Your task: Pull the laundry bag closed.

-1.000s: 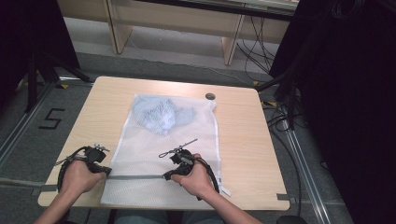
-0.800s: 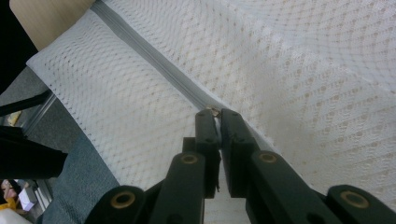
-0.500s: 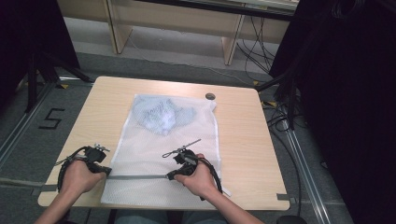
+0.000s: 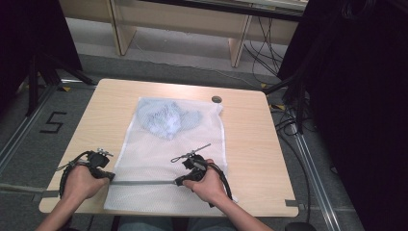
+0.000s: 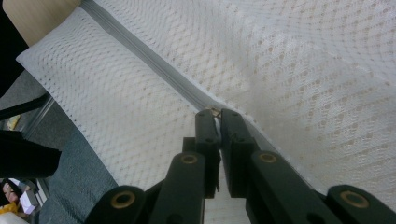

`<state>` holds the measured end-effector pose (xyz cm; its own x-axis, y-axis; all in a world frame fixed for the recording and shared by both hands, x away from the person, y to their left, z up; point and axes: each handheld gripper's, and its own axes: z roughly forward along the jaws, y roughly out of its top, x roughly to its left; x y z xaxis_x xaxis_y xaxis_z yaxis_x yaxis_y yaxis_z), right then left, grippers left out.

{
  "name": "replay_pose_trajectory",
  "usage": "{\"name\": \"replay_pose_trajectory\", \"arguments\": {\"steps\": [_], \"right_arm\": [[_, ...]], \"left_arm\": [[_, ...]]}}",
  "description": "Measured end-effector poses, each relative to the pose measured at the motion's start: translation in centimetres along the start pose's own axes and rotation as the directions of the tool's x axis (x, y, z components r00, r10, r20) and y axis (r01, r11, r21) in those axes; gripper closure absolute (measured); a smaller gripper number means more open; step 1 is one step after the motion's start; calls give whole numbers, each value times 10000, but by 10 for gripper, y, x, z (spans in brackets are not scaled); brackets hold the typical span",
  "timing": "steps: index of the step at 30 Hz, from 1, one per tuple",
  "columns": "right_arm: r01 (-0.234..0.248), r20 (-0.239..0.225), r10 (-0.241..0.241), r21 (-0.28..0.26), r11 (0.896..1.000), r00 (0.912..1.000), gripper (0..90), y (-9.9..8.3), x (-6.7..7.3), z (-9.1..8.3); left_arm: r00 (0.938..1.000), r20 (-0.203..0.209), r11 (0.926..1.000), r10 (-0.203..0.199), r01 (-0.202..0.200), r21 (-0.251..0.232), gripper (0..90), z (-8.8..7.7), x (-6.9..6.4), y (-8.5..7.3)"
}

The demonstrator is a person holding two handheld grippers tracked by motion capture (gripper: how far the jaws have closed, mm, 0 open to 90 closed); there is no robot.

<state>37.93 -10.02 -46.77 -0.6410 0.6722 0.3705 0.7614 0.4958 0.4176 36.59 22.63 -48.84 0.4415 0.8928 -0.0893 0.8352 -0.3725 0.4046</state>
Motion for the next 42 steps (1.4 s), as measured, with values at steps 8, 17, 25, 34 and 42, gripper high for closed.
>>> {"name": "replay_pose_trajectory", "arguments": {"steps": [8, 17, 25, 34, 42], "right_arm": [[-48, 100, 48, -11, 10000, 9999, 870, -2, -4, -1], [-113, 88, 114, -6, 9999, 9999, 870, -4, -7, -5], [-166, 187, 167, -25, 9999, 9997, 870, -6, -11, -7], [-177, 253, 178, -33, 9998, 9995, 871, -6, -11, -8], [-385, 314, 383, 53, 9992, 9988, 870, -8, -12, -10]], "left_arm": [[10000, 9, 10000, -19, 19, 0, 900, 0, 0, 0], [9998, 11, 9998, -210, 210, -22, 900, 0, -2, 0], [9999, -4, 9999, -133, 133, -15, 900, 0, -1, 0], [10000, -17, 10000, -51, 51, -57, 900, 1, -1, 0], [9999, -55, 9999, 121, -121, 33, 900, 0, 0, 0]]}}
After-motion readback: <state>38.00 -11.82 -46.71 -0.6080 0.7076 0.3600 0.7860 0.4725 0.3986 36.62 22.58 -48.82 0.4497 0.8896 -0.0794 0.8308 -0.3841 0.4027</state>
